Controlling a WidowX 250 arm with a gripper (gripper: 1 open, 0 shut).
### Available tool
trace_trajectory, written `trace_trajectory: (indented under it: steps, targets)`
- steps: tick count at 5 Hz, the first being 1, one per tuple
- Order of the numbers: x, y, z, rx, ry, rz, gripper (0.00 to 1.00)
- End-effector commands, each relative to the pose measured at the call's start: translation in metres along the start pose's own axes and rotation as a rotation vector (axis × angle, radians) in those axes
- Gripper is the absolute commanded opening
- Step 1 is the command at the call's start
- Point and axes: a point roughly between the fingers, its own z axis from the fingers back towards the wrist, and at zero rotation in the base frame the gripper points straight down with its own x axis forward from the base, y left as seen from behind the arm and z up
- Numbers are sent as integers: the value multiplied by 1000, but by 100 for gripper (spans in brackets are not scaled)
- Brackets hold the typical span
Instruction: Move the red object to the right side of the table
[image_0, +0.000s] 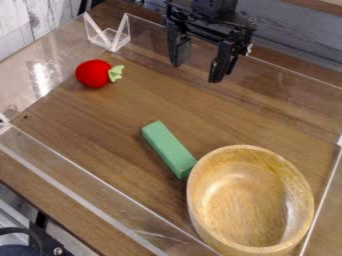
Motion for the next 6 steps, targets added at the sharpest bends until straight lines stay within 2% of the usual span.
trace_trajectory:
  steps: [1,2,4,5,6]
  targets:
    - [-2,5,-11,3,30,-37,100]
    - [-5,27,-28,3,45,-29,100]
    - [-14,108,-42,20,-11,19,100]
    - [-19,135,-45,30,-35,55,100]
    - [-7,148,-50,28,-47,61,100]
